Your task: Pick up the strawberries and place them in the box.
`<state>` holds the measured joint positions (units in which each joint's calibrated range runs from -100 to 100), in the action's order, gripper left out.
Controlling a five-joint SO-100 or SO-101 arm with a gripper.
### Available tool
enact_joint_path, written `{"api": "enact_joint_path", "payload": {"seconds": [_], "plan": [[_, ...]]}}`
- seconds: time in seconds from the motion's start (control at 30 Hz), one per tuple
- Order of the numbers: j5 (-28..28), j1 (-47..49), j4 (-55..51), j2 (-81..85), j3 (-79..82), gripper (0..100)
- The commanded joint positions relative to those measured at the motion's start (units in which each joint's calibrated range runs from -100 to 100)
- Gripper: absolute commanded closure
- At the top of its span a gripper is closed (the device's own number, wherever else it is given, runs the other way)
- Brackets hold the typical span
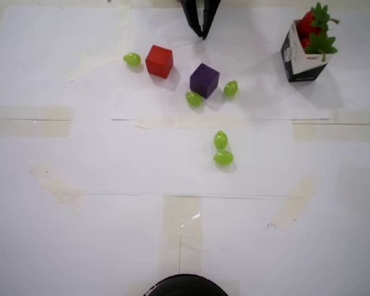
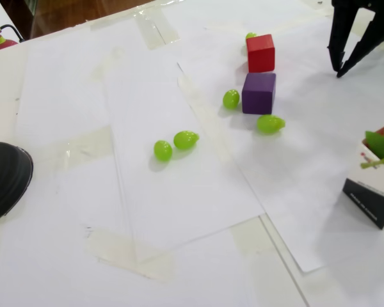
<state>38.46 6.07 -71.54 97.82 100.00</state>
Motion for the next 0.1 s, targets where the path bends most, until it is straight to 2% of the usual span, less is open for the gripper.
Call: {"api": "enact_joint_path", "payload": {"seconds": [0.0, 0.07], "plan": [[0.7, -0.8, -0.4, -0.2, 0.0, 100], [0.7, -1.4, -0.4, -0.2, 0.0, 100]]}}
